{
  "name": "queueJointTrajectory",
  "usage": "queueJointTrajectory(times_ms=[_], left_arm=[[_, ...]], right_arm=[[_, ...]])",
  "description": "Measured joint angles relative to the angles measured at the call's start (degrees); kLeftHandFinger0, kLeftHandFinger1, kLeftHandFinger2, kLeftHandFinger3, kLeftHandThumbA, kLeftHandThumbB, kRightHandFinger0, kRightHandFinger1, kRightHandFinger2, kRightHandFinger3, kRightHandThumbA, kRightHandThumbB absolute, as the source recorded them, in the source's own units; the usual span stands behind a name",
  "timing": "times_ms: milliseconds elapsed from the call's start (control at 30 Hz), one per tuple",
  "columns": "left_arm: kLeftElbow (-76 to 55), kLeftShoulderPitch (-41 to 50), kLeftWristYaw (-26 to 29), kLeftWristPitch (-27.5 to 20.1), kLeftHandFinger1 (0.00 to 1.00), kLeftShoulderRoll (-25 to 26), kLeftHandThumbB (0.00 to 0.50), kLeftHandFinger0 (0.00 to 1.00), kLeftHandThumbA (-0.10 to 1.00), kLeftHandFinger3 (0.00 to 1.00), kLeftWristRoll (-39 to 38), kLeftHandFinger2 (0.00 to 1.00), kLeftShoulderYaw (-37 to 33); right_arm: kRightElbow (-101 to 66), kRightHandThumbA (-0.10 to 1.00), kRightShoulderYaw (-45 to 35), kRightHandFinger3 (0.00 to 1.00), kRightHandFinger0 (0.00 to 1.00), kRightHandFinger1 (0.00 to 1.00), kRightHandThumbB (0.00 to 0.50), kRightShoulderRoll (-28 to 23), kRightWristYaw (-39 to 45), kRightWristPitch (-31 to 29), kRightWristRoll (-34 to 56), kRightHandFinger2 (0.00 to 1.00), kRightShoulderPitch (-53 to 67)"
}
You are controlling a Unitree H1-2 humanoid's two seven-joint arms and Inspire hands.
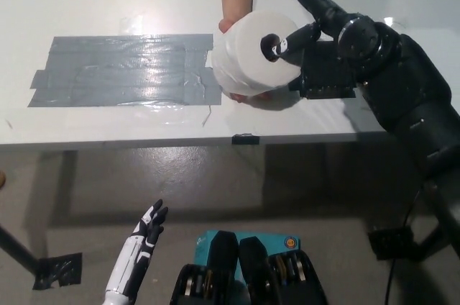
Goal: A person hands over a roll of toilet paper to the robot , and the robot inserts its right thumb into the hole in the centre to grab the roll, and then places it on the balck area on the desk.
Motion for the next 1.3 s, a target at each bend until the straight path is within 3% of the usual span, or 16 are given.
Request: queueJointTrajectory(times_ms=[467,633,767,800,833,867,900,933,967,1033,1067,1100,1133,1233,1267,1300], left_arm=[[-1.0,-0.6,0.0,0.1,1.0,0.0,0.228,1.0,1.0,1.0,0.3,1.0,-0.7],[-1.6,-1.1,0.0,0.2,1.0,0.0,0.197,1.0,1.0,1.0,0.3,1.0,-0.8],[-1.8,-1.4,0.0,0.2,1.0,0.1,0.183,1.0,1.0,1.0,0.4,1.0,-0.9],[-1.8,-1.4,0.0,0.2,1.0,0.1,0.183,1.0,1.0,1.0,0.5,1.0,-1.0],[-1.8,-1.5,0.0,0.2,1.0,0.1,0.19,1.0,1.0,1.0,0.5,1.0,-1.0],[-1.8,-1.5,0.0,0.2,1.0,0.1,0.184,1.0,1.0,1.0,0.5,1.0,-1.0],[-1.9,-1.5,0.0,0.2,1.0,0.1,0.184,1.0,1.0,1.0,0.5,1.0,-1.0],[-1.9,-1.5,0.0,0.2,1.0,0.1,0.18,1.0,1.0,1.0,0.4,1.0,-1.0],[-1.9,-1.5,0.0,0.2,1.0,0.1,0.185,1.0,1.0,1.0,0.4,1.0,-1.0],[-1.9,-1.6,0.0,0.2,1.0,0.1,0.195,1.0,1.0,1.0,0.5,1.0,-1.0],[-1.9,-1.6,0.0,0.2,1.0,0.1,0.19,1.0,1.0,1.0,0.5,1.0,-1.0],[-1.9,-1.6,0.0,0.2,1.0,0.2,0.189,1.0,1.0,1.0,0.5,1.0,-1.1],[-1.9,-1.7,0.0,0.2,1.0,0.2,0.182,1.0,1.0,1.0,0.5,1.0,-1.1],[-2.0,-1.8,0.0,0.2,1.0,0.2,0.173,1.0,1.0,1.0,0.6,1.0,-1.1],[-2.0,-1.9,0.0,0.2,1.0,0.2,0.172,1.0,1.0,1.0,0.6,1.0,-1.1],[-2.0,-1.9,0.0,0.2,1.0,0.2,0.164,1.0,1.0,1.0,0.6,1.0,-1.1]], right_arm=[[5.5,1.0,5.3,1.0,1.0,1.0,0.421,4.7,-2.7,-0.8,-3.4,1.0,-3.1],[8.2,1.0,7.4,1.0,1.0,1.0,0.461,5.2,-3.4,-1.0,-4.7,1.0,-4.4],[9.6,0.99,9.4,1.0,1.0,1.0,0.408,5.5,-3.5,-1.1,-6.0,1.0,-5.0],[9.8,0.93,10.0,1.0,1.0,1.0,0.394,5.6,-3.5,-1.2,-6.3,1.0,-5.2],[10.0,0.75,10.7,1.0,1.0,1.0,0.344,5.6,-3.5,-1.1,-6.7,1.0,-5.3],[10.2,0.64,11.1,1.0,1.0,1.0,0.324,5.6,-3.5,-1.1,-7.0,1.0,-5.4],[10.7,0.46,11.8,1.0,1.0,1.0,0.293,5.7,-3.5,-1.0,-7.3,1.0,-5.6],[11.3,0.03,12.7,0.94,0.7,0.77,0.268,5.8,-3.6,-0.8,-7.8,0.85,-5.8],[11.9,-0.09,13.3,0.71,0.43,0.55,0.275,5.8,-3.8,-0.6,-8.2,0.63,-5.9],[12.5,-0.1,13.8,0.59,0.24,0.39,0.257,5.8,-4.2,-0.3,-8.6,0.49,-6.0],[12.8,-0.1,14.2,0.58,0.2,0.38,0.247,5.8,-4.7,0.0,-8.9,0.48,-6.0],[13.2,-0.1,14.4,0.61,0.18,0.39,0.234,5.8,-5.2,0.4,-9.1,0.49,-6.0],[13.4,-0.1,14.4,0.55,0.11,0.38,0.209,5.8,-5.4,0.5,-9.2,0.51,-6.0],[14.0,-0.1,13.6,0.47,0.05,0.47,0.172,5.7,-6.1,0.6,-9.0,0.85,-5.9],[14.2,-0.1,12.8,0.52,0.04,0.54,0.171,5.6,-6.2,0.5,-8.7,0.97,-5.7],[14.2,-0.1,11.8,0.61,0.09,0.64,0.158,5.5,-6.3,0.3,-8.4,1.0,-5.3]])
